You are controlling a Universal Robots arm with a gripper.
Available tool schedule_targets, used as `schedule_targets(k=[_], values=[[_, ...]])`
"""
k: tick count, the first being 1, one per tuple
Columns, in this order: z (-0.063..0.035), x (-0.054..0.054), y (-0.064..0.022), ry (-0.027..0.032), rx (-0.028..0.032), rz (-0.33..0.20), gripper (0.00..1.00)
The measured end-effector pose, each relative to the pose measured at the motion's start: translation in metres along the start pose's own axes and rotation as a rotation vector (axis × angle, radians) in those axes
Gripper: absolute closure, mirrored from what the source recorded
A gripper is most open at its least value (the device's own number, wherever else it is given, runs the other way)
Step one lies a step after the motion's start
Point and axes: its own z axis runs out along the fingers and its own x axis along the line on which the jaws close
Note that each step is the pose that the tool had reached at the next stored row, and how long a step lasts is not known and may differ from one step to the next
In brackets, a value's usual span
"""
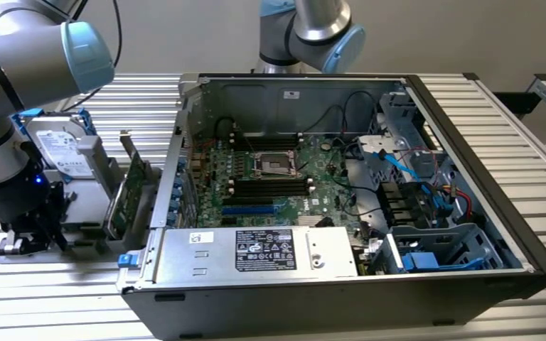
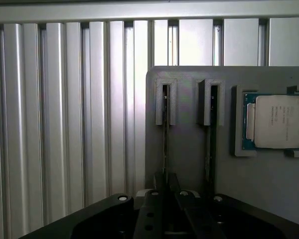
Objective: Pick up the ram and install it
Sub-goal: 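Pick up the ram and move it above insertion slot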
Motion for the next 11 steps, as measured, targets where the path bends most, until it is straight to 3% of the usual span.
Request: schedule_targets(k=[11], values=[[-0.0007, 0.0, -0.0001, -0.0002, 0.0003, 0.0, 0.86]])
